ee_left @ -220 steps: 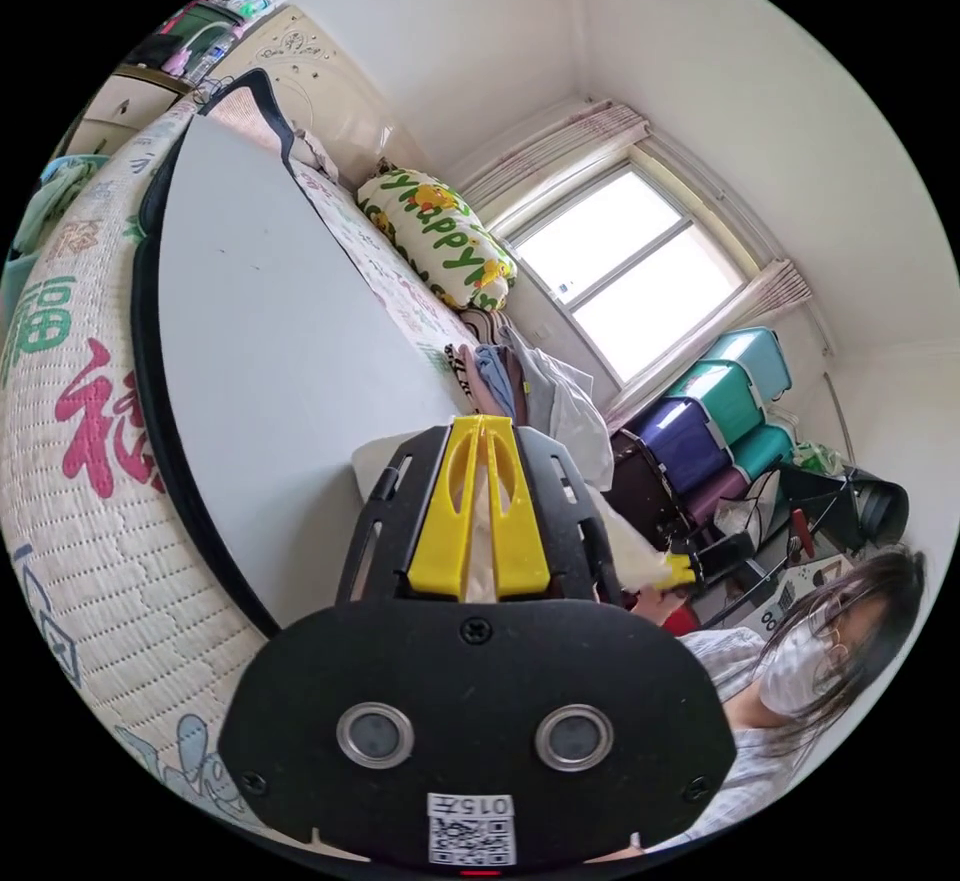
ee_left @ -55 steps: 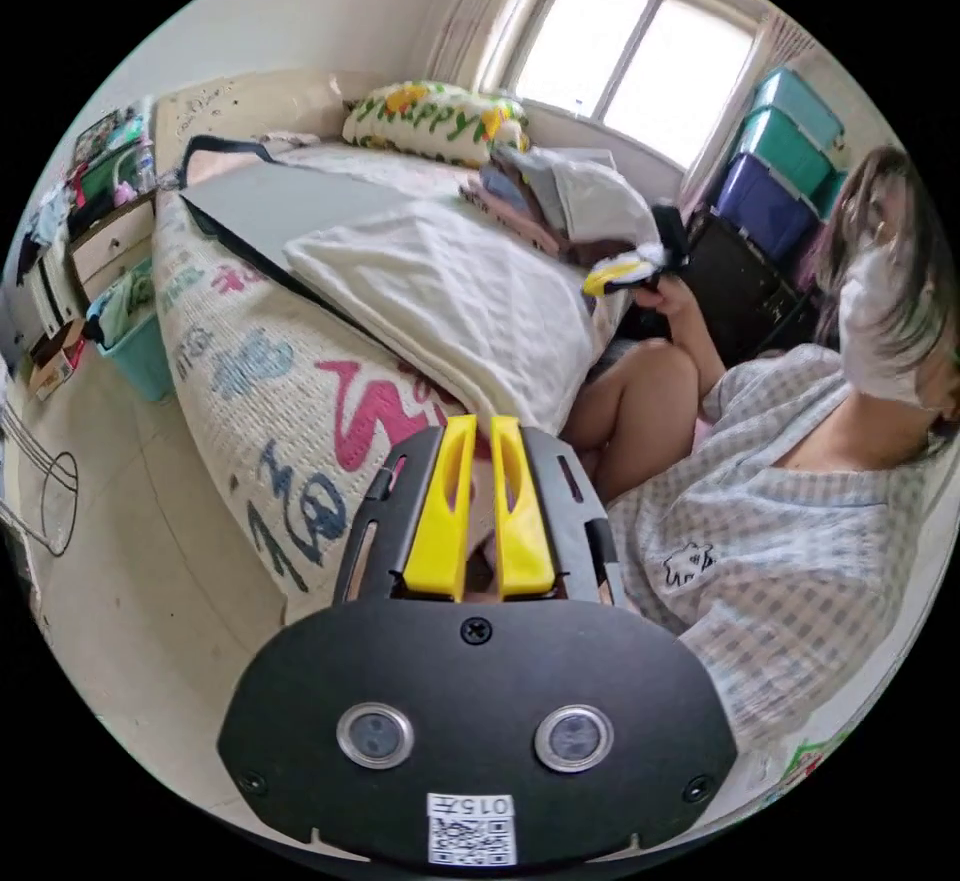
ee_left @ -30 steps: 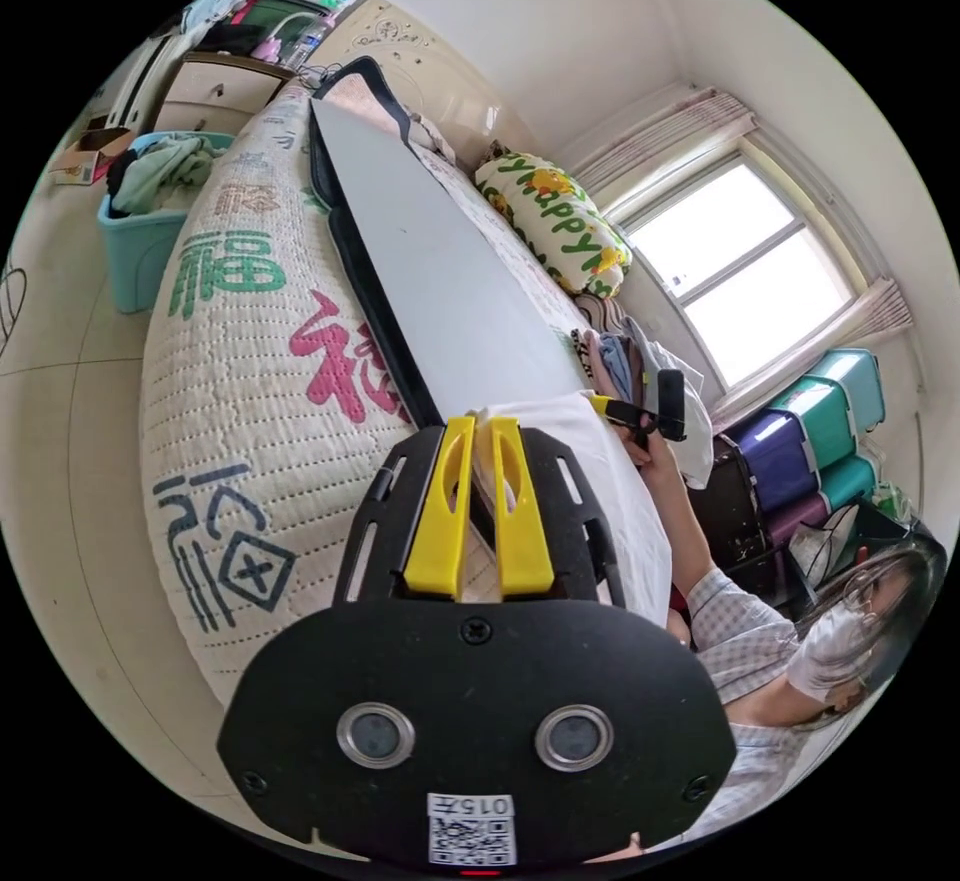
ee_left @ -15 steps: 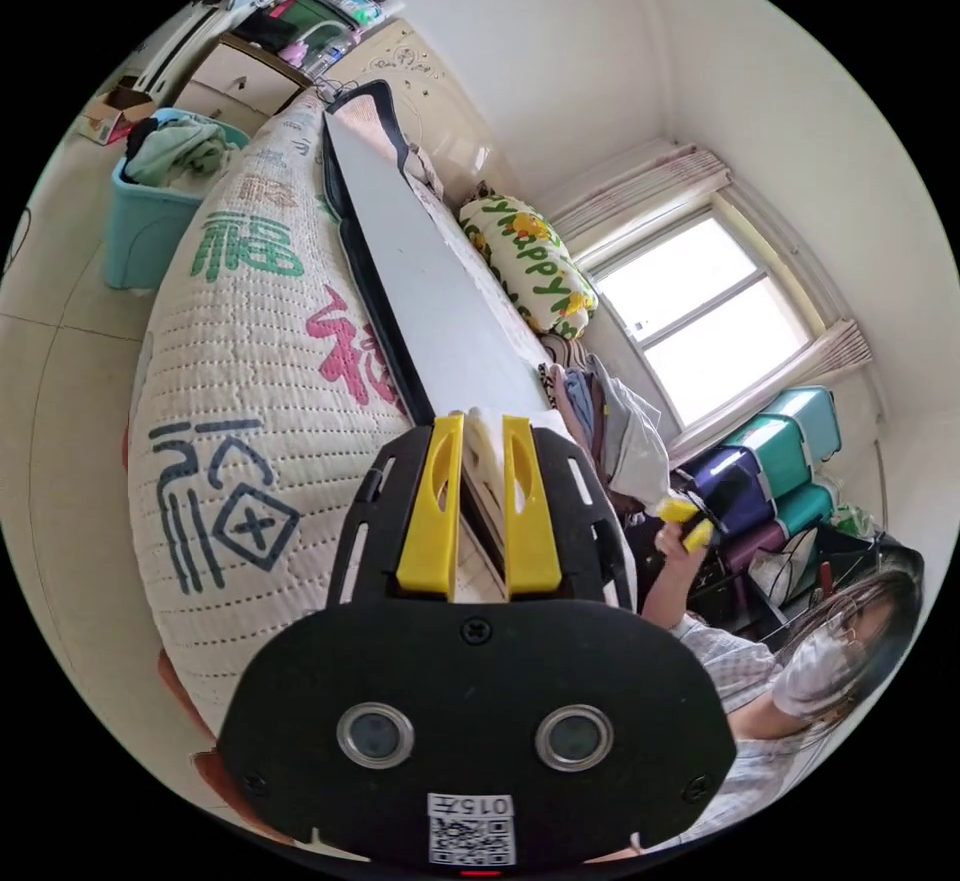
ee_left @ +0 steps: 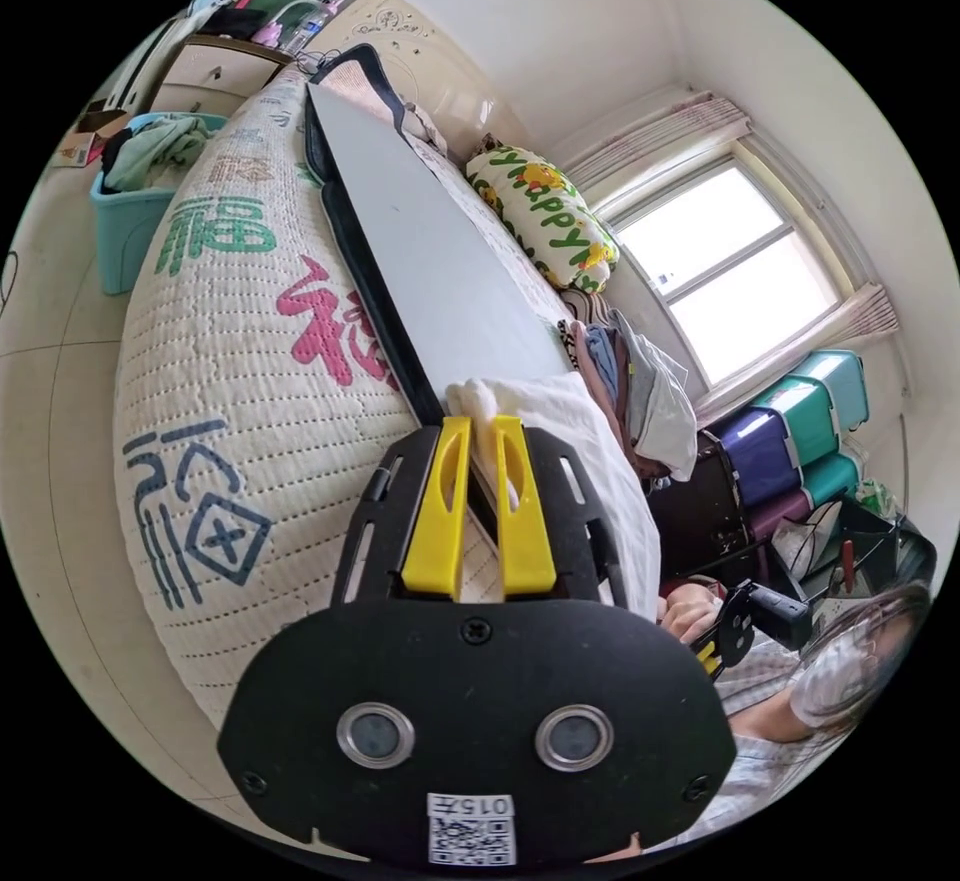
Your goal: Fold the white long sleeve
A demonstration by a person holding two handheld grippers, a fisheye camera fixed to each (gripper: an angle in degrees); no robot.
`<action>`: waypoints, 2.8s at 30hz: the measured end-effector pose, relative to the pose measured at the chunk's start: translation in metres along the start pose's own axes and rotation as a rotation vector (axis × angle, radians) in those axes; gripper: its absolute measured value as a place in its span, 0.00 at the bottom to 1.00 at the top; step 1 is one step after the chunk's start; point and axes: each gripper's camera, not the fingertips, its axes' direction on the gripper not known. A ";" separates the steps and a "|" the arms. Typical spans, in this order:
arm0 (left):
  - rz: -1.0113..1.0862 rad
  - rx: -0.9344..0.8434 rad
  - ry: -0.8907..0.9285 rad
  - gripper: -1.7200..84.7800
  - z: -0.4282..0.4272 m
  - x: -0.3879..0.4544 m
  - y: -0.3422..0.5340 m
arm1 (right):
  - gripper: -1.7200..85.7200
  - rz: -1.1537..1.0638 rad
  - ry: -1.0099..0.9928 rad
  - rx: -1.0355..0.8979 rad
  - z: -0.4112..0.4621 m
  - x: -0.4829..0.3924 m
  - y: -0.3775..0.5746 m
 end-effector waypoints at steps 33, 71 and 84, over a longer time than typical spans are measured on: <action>0.005 0.105 0.050 0.03 -0.018 0.000 0.051 | 0.10 -0.056 0.046 0.074 0.051 -0.074 0.036; 0.267 -0.012 -0.192 0.02 0.014 0.145 0.346 | 0.11 0.614 0.048 0.279 -0.099 0.094 0.187; 0.306 -0.037 -0.109 0.08 0.013 0.154 0.363 | 0.11 0.529 -0.016 0.347 -0.166 0.107 0.195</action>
